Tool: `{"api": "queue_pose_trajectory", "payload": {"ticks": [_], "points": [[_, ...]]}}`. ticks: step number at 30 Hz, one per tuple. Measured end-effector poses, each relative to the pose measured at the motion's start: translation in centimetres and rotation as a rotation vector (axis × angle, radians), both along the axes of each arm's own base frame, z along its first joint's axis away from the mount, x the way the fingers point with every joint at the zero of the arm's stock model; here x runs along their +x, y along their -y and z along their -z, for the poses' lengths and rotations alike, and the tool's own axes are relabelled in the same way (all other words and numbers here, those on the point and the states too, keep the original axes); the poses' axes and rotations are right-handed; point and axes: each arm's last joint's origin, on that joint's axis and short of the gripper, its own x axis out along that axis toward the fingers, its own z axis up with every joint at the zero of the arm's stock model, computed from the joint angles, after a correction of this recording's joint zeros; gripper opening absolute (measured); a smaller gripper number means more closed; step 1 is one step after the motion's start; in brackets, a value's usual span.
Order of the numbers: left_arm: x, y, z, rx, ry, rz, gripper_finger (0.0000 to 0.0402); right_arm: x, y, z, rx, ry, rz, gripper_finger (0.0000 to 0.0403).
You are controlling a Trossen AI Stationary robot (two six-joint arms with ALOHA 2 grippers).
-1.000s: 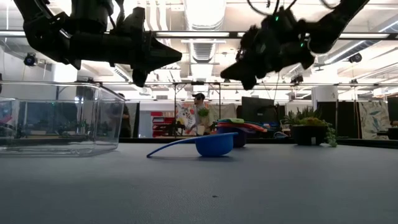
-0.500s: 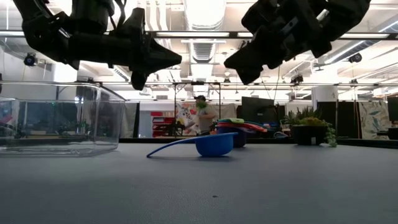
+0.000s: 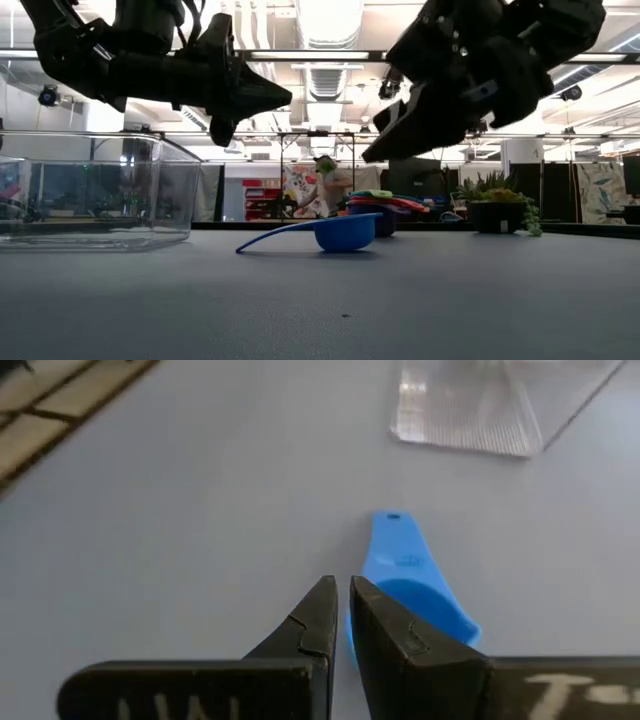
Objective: Nest measuring cups in basket
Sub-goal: Stack the blue measuring cup on top of the green measuring cup
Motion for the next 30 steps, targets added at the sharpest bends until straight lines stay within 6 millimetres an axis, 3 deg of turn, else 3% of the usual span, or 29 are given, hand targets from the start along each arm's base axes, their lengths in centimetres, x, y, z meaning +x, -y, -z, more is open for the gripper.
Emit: {"api": "queue_pose_trajectory", "payload": {"ticks": [5,13,17,23,30], "points": [[0.0,0.0,0.1,-0.001,-0.011,0.0,0.0017,0.2,-0.2,1.2,-0.028,-0.032,-0.033,0.0043],[0.0,0.0,0.1,-0.002,-0.014,-0.002,0.0017,1.5,-1.5,2.0,-0.042,-0.049,-0.081,0.0144],[0.0,0.0,0.2,-0.009,-0.019,-0.002,0.0017,2.6,-1.6,2.3,-0.07,-0.051,-0.039,0.0172],[0.0,0.0,0.3,-0.014,-0.027,-0.002,0.0017,3.5,-1.3,3.4,-0.203,-0.173,0.077,0.0163],[0.0,0.0,0.4,-0.014,-0.035,-0.002,0.0017,3.9,-1.2,3.6,-0.288,-0.327,0.076,0.0098]]}}
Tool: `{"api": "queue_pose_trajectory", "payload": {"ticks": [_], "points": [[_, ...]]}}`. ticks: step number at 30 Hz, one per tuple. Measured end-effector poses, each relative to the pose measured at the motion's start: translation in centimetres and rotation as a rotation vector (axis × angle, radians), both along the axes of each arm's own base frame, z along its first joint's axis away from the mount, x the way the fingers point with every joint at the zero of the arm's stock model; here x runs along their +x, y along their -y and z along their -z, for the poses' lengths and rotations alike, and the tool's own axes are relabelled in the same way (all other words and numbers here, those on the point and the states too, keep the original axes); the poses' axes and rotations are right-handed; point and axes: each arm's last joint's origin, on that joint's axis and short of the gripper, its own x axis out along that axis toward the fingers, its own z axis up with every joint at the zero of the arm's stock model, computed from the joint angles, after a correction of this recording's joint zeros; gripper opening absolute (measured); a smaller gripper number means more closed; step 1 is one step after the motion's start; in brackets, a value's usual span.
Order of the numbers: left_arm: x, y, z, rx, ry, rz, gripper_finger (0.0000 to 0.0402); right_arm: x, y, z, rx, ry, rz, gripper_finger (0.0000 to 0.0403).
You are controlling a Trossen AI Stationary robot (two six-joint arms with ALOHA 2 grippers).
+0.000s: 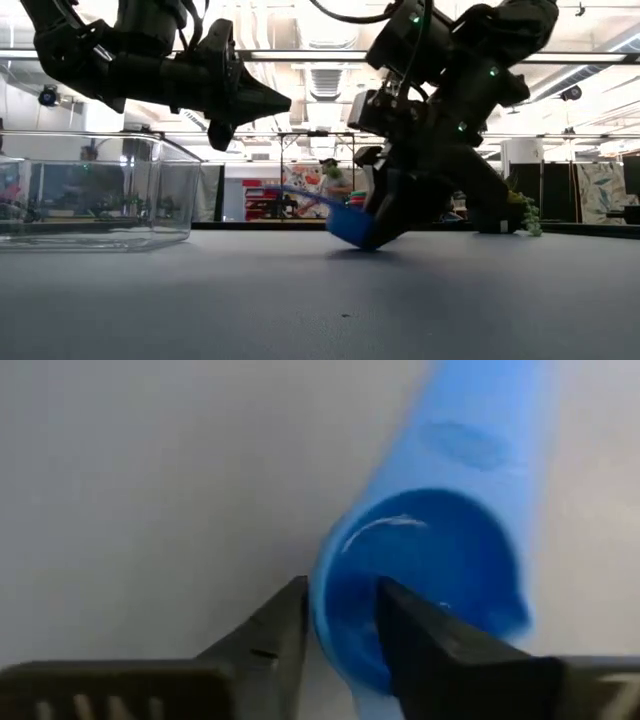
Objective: Nest measuring cups in basket
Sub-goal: Stack the blue measuring cup on top of the green measuring cup
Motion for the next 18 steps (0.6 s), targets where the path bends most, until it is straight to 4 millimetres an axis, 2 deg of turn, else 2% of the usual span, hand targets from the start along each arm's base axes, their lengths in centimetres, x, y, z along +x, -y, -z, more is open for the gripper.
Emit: {"api": "queue_pose_trajectory", "payload": {"ticks": [4,6,13,18], "points": [[0.0,0.0,0.1,-0.001,-0.005,0.0,0.0017,-0.3,0.1,-0.5,-0.026,-0.076,-0.019,0.0035],[0.0,0.0,0.1,0.0,-0.006,0.0,0.0017,-0.6,0.1,-1.0,-0.033,-0.108,-0.021,0.0017],[0.0,0.1,0.1,-0.005,-0.012,0.002,0.0017,-2.8,0.3,-2.7,-0.055,-0.153,-0.059,0.0011],[0.0,0.1,0.2,-0.007,-0.018,0.004,0.0017,-5.0,0.7,-2.7,-0.078,-0.176,-0.091,0.001]]}}
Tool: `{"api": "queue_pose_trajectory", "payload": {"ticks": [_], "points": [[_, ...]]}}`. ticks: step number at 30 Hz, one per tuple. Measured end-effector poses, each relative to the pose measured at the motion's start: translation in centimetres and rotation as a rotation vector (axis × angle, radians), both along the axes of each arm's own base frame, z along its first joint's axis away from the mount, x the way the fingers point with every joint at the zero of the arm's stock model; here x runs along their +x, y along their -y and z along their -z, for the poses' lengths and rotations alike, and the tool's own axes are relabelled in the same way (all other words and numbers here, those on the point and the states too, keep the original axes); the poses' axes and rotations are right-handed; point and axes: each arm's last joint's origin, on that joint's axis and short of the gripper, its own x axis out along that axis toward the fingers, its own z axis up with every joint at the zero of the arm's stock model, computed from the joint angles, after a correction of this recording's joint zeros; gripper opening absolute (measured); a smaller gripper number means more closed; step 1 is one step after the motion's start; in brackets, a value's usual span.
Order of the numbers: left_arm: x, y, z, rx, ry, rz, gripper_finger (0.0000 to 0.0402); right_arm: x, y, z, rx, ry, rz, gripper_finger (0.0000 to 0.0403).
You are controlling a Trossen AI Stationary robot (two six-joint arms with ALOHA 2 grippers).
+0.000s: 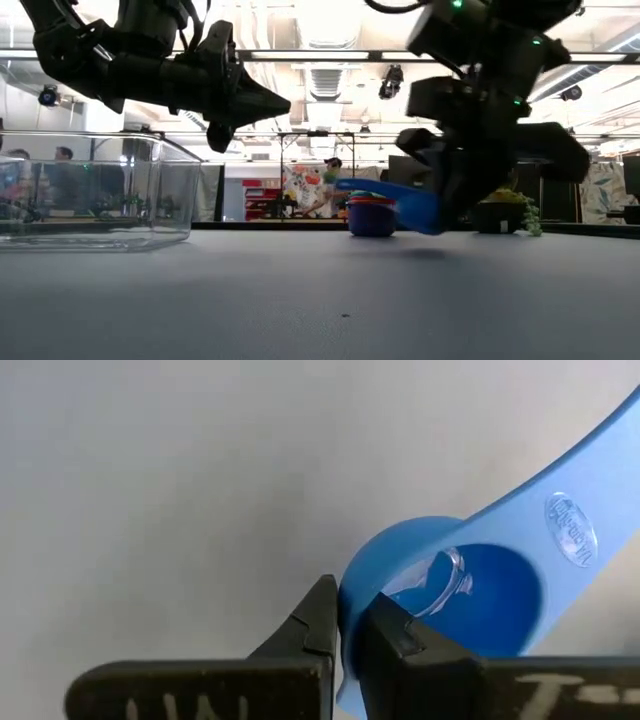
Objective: Nest measuring cups in basket
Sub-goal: Stack the blue measuring cup on top of the green measuring cup
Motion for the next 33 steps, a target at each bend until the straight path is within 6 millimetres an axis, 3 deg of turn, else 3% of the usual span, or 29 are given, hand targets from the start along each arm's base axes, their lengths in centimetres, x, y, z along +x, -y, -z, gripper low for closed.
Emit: {"api": "queue_pose_trajectory", "payload": {"ticks": [13,23,33], "points": [[0.0,0.0,0.0,-0.001,0.001,0.001,0.0017,-3.7,0.7,0.3,0.063,0.009,0.108,0.0076],[0.0,0.0,0.0,-0.001,-0.001,0.001,0.0017,-4.4,0.7,-1.8,0.117,0.094,0.105,0.0148],[0.0,0.0,0.1,-0.002,-0.015,0.001,0.0017,-5.2,0.9,-2.9,0.115,0.118,0.125,0.0144]]}}
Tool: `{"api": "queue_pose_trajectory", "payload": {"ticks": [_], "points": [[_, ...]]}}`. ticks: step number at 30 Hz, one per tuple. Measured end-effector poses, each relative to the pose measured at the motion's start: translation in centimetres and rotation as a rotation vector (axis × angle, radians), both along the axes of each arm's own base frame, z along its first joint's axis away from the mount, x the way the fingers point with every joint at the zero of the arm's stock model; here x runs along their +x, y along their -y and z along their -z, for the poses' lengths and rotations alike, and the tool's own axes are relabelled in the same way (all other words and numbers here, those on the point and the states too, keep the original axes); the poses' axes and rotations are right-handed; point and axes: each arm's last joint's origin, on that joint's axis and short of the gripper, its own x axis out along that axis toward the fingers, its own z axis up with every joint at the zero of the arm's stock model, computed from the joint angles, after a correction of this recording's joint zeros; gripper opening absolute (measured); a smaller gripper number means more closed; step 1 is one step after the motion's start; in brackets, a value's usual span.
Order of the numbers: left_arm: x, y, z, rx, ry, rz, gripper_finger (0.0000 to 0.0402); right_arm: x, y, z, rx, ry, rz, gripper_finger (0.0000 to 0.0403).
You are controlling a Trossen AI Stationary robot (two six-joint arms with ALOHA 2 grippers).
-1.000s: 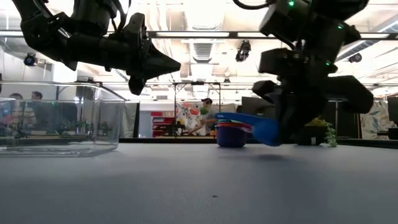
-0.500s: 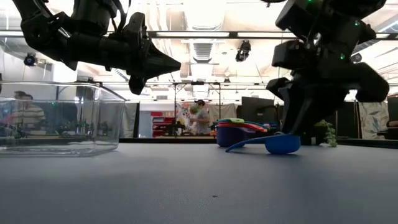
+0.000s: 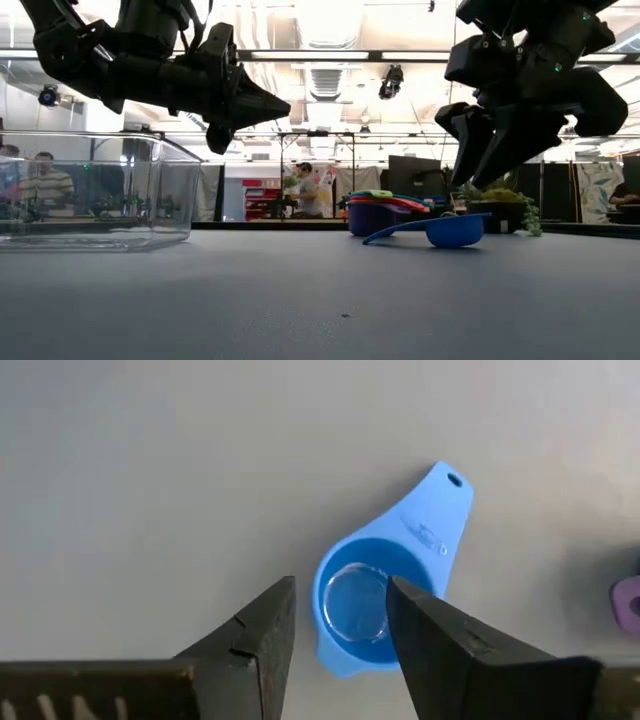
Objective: Nest measuring cups in basket
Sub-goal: Stack the blue measuring cup on top of the green measuring cup
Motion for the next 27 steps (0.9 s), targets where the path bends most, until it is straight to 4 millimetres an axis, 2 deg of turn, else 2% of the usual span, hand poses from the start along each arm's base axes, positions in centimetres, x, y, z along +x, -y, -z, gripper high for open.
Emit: {"api": "queue_pose_trajectory", "payload": {"ticks": [5,12,16,23,27], "points": [[0.0,0.0,-0.1,0.0,0.006,0.0,0.0017,-0.4,-0.2,1.0,0.053,0.038,0.043,0.0126],[0.0,0.0,-0.1,0.003,0.01,-0.002,0.0017,-1.6,-0.4,3.0,0.052,0.095,-0.004,0.0101],[0.0,0.0,-0.1,0.006,0.01,-0.016,0.0017,-2.4,-0.2,2.6,0.067,0.101,0.013,0.0088],[0.0,-0.1,-0.1,0.008,0.009,-0.036,0.0017,-3.5,0.0,0.4,0.072,0.204,-0.002,0.0071],[0.0,0.0,-0.1,0.008,0.008,-0.033,0.0017,-4.1,0.3,0.0,0.029,0.244,0.043,0.0068]]}}
